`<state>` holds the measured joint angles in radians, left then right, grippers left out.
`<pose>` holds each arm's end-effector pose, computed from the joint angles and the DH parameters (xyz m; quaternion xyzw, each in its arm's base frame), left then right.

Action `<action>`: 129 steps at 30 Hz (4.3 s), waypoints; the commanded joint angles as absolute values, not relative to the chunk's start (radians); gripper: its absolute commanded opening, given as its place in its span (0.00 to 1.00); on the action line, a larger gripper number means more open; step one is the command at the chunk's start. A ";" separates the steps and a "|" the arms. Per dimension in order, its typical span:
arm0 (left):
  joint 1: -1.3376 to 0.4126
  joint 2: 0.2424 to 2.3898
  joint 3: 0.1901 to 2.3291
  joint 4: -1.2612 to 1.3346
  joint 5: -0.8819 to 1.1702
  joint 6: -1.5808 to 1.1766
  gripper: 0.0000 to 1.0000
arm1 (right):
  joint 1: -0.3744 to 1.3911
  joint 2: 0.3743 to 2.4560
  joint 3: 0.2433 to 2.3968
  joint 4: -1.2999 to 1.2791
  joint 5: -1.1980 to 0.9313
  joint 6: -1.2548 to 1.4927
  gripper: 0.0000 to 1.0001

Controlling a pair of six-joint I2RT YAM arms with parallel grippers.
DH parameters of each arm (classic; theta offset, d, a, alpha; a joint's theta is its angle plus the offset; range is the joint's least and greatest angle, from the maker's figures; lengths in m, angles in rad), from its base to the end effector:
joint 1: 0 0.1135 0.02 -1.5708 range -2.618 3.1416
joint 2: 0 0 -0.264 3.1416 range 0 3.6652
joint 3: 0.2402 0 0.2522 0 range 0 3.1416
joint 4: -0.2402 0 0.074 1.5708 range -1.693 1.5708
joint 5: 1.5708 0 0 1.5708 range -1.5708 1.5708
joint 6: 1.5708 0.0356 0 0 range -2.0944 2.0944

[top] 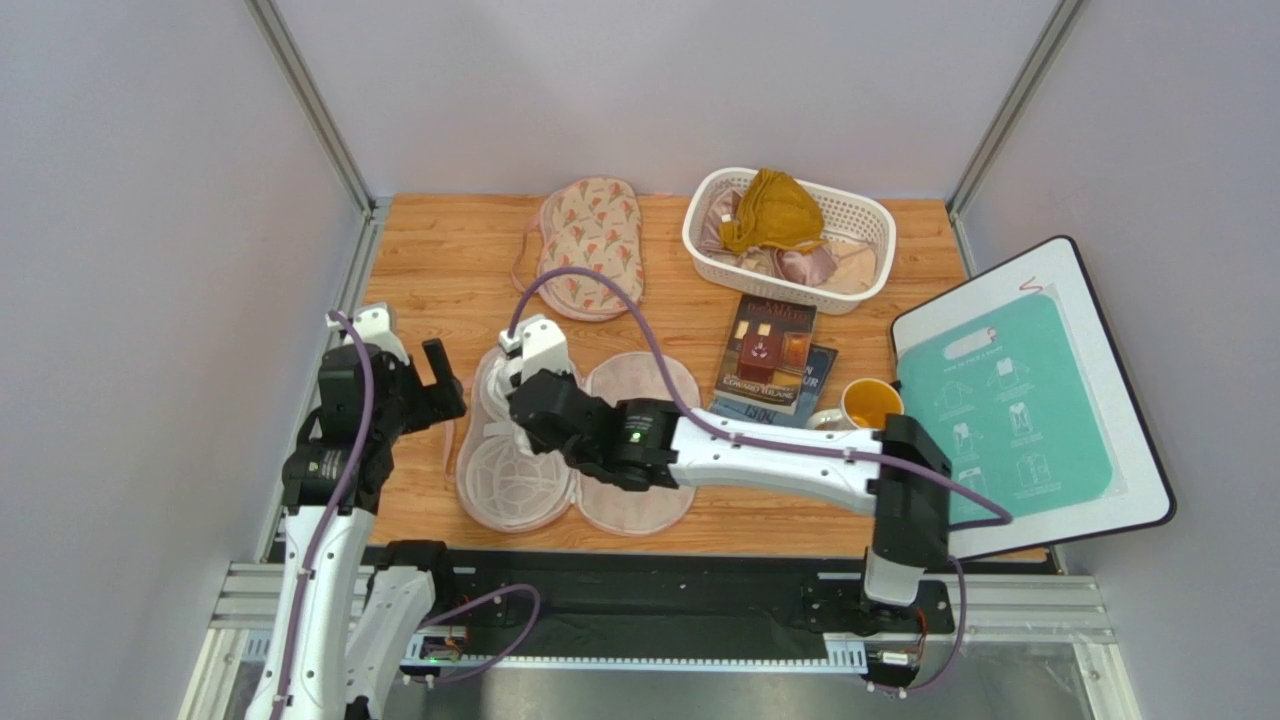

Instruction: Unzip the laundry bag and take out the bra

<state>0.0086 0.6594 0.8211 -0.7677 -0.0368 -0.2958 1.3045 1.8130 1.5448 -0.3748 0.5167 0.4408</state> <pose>0.1335 0.0025 0.3115 -0.1427 0.8742 -0.0502 0.4614 0.1273 0.4000 0.2998 -0.2581 0.8331 0.1845 0.4531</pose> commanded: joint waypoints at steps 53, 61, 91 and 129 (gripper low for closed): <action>0.015 0.624 0.805 -0.724 0.138 -0.238 0.96 | -0.031 2.206 2.281 -0.882 0.117 0.370 0.73; 0.015 0.623 0.807 -0.726 0.146 -0.235 0.96 | -0.029 2.123 2.266 -0.874 0.063 0.321 1.00; -0.075 0.581 0.790 -0.690 0.184 -0.215 0.88 | 0.870 1.096 0.927 -0.549 0.222 0.708 0.94; -0.080 0.597 0.787 -0.692 0.229 -0.210 0.88 | 0.948 1.600 0.857 -0.419 0.271 0.815 0.22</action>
